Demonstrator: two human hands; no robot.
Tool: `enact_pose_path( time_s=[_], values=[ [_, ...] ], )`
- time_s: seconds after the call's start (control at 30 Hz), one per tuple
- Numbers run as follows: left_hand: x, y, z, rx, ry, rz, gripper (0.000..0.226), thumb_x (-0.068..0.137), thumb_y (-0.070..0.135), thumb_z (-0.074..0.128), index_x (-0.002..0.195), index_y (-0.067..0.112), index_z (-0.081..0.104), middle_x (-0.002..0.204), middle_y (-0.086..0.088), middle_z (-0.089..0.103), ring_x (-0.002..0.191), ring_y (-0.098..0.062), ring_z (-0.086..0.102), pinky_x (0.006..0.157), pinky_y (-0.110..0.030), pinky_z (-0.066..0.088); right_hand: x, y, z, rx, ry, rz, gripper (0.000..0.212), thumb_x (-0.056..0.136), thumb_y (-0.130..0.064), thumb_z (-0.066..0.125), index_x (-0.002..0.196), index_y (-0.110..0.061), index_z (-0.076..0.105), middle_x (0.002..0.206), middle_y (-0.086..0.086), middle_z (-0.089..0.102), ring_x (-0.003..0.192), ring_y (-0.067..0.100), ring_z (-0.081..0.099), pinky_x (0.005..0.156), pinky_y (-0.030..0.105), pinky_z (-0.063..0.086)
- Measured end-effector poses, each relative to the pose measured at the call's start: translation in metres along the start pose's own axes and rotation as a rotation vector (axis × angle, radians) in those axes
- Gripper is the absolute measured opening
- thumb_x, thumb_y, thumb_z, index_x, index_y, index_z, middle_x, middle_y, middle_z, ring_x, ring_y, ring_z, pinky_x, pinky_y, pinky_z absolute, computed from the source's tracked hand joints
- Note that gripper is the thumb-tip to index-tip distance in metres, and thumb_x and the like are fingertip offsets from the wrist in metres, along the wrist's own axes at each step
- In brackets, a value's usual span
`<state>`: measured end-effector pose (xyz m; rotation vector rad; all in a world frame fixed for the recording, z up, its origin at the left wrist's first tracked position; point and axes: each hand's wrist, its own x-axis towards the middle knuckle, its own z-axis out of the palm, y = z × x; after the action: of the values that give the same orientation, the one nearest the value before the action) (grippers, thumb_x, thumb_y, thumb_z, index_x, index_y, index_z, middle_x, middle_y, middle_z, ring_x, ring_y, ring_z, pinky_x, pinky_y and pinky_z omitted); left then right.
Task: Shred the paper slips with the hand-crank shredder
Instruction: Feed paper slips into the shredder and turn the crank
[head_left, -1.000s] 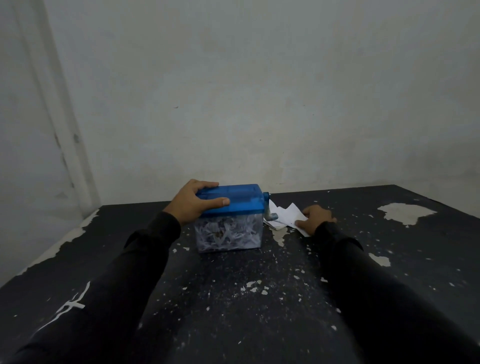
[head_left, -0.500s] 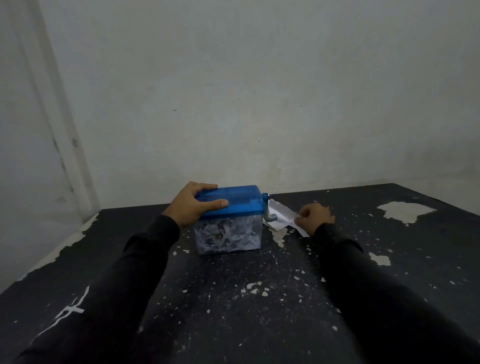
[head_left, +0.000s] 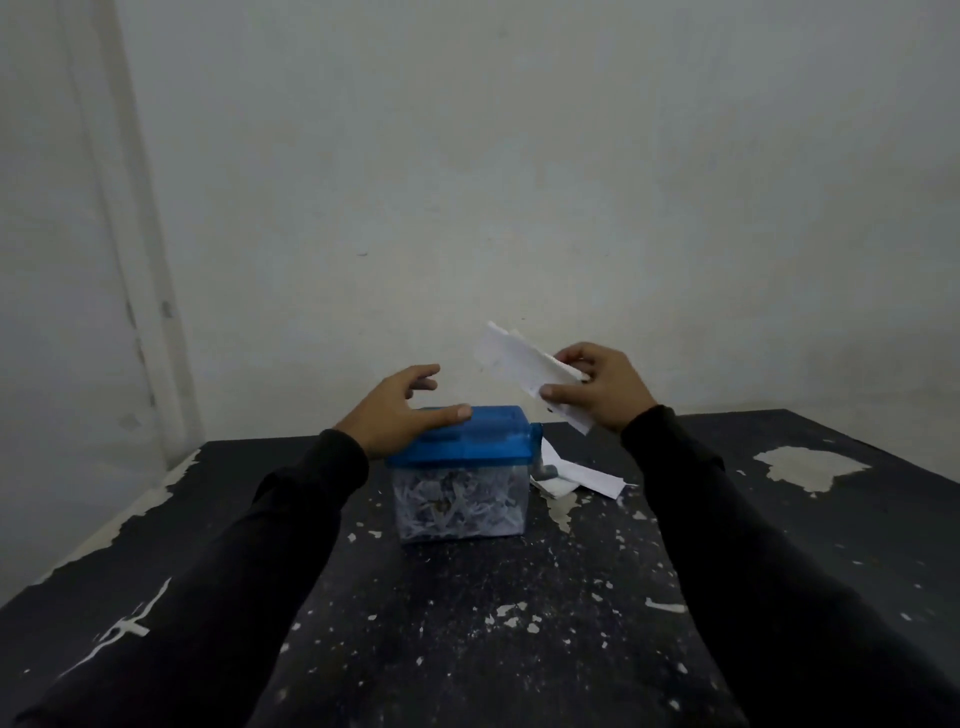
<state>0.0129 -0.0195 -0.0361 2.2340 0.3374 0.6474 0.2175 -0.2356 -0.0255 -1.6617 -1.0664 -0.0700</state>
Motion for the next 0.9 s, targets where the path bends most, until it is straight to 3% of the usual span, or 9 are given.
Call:
enact_pose_path(
  time_s=[0.07,0.17,0.27,0.43,0.53,0.63,0.7,0.8,0.9],
  values=[
    [0.005,0.011,-0.001,-0.064,0.019,0.018,0.087,0.072,0.064,0.080,0.145,0.023,0.053,0.132,0.007,0.062,0.122,-0.015,0.054,0.103,-0.036,0.046,0.008,-0.022,0.011,0.021,-0.077,-0.051,0.037,0.070,-0.011,0.091,0.098,-0.015,0.067,0.101,0.000,0.069,0.098,0.018,0.066,0.080,0.024,0.056],
    [0.010,0.022,0.002,-0.143,0.029,0.065,0.047,0.082,0.045,0.080,0.115,0.012,0.074,0.106,0.002,0.077,0.101,-0.014,0.070,0.091,-0.026,0.055,0.018,-0.041,0.041,0.054,-0.129,-0.056,0.036,0.072,-0.014,0.091,0.098,-0.015,0.066,0.102,0.005,0.070,0.099,0.024,0.068,0.084,0.037,0.059],
    [0.016,0.026,0.003,-0.211,0.135,0.097,0.027,0.094,0.024,0.073,0.105,0.000,0.076,0.093,-0.004,0.078,0.087,-0.012,0.074,0.073,-0.017,0.054,0.024,-0.045,0.072,0.098,-0.141,-0.023,0.031,0.078,-0.019,0.087,0.101,-0.012,0.067,0.103,0.013,0.073,0.095,0.030,0.071,0.082,0.042,0.061],
    [0.024,0.026,-0.016,-0.073,0.233,0.162,0.021,0.098,0.021,0.068,0.106,0.002,0.073,0.092,-0.007,0.076,0.080,-0.016,0.073,0.069,-0.025,0.058,0.033,-0.054,0.088,0.096,-0.143,0.039,0.024,0.092,-0.021,0.073,0.108,-0.002,0.072,0.099,0.016,0.074,0.083,0.024,0.069,0.074,0.033,0.057],
    [0.029,0.027,-0.030,-0.023,0.247,0.186,0.023,0.099,0.025,0.066,0.099,0.004,0.074,0.091,-0.013,0.076,0.080,-0.025,0.070,0.075,-0.037,0.057,0.036,-0.057,0.094,0.050,-0.153,0.057,0.030,0.093,-0.024,0.072,0.087,0.006,0.069,0.079,0.020,0.063,0.069,0.023,0.057,0.068,0.037,0.051],
    [0.031,0.026,-0.034,0.020,0.219,0.186,0.039,0.100,0.041,0.062,0.093,0.004,0.072,0.087,-0.017,0.073,0.076,-0.027,0.065,0.075,-0.042,0.055,0.034,-0.056,0.099,-0.034,-0.183,0.092,0.034,0.093,-0.031,0.072,0.077,-0.001,0.066,0.068,0.014,0.055,0.055,0.015,0.049,0.055,0.024,0.045],
    [0.032,0.022,-0.032,0.055,0.180,0.181,0.043,0.100,0.047,0.057,0.093,0.006,0.071,0.087,-0.014,0.072,0.079,-0.028,0.066,0.074,-0.041,0.057,0.032,-0.055,0.100,-0.084,-0.216,0.104,0.034,0.092,-0.033,0.073,0.078,-0.003,0.068,0.069,0.012,0.061,0.057,0.014,0.052,0.059,0.026,0.046],
    [0.030,0.018,-0.025,0.030,0.154,0.189,0.026,0.105,0.035,0.053,0.095,0.017,0.070,0.091,0.000,0.071,0.084,-0.018,0.066,0.076,-0.028,0.053,0.033,-0.051,0.099,-0.049,-0.202,0.062,0.024,0.091,-0.022,0.075,0.074,-0.009,0.065,0.069,0.003,0.064,0.058,0.005,0.057,0.065,0.024,0.051],
    [0.030,0.013,-0.019,-0.007,0.148,0.186,0.028,0.105,0.037,0.052,0.095,0.017,0.069,0.090,0.002,0.070,0.081,-0.014,0.064,0.074,-0.025,0.052,0.033,-0.047,0.100,-0.040,-0.178,0.024,0.019,0.090,-0.018,0.076,0.075,-0.010,0.066,0.084,0.010,0.072,0.077,0.017,0.069,0.080,0.035,0.061]
  ],
)
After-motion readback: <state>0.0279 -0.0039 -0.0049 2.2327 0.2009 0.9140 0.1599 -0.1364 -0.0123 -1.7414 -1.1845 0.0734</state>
